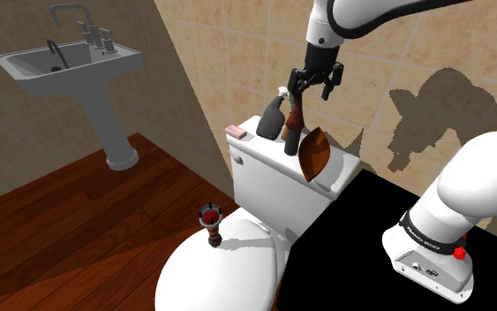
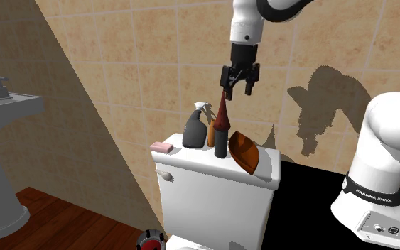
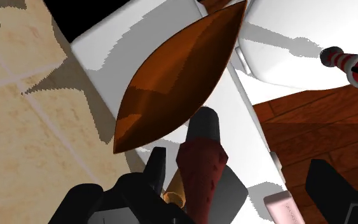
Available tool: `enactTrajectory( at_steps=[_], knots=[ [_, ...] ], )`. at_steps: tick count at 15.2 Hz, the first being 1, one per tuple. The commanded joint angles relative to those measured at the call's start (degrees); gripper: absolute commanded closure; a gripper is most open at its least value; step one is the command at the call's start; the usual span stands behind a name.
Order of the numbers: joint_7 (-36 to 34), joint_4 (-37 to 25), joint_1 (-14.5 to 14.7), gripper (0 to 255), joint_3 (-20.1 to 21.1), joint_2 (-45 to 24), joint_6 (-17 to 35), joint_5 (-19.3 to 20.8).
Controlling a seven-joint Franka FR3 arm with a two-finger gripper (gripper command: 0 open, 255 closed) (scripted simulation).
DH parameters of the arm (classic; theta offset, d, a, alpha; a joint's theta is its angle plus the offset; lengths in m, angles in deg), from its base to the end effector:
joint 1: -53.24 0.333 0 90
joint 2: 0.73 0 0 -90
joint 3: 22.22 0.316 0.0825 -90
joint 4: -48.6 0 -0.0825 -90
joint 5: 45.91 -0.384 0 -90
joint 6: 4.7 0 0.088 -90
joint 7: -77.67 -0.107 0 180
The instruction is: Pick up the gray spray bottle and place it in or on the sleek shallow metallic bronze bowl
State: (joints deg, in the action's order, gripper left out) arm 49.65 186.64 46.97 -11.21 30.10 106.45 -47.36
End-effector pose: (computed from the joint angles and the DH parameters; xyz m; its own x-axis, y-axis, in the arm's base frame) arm 0.3950 0.0410 0.5069 0.9026 -0.4213 0.0886 -0.4256 -0.9042 0.0365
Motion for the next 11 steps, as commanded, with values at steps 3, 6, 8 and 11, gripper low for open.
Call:
enactTrajectory(
  at_steps=[3, 6, 8, 11],
  knots=[
    [-9.1, -0.6, -3.0, 0, 3.8, -7.1, 8.7, 3.7],
    [-16.5, -2.5, -5.8, 0, 6.4, -13.1, 13.7, 8.0],
    [-21.9, -4.4, -7.6, 0, 7.9, -17.3, 16.4, 11.7],
    [-30.6, -7.8, -10.0, 0, 9.4, -23.7, 19.2, 18.4]
  ],
)
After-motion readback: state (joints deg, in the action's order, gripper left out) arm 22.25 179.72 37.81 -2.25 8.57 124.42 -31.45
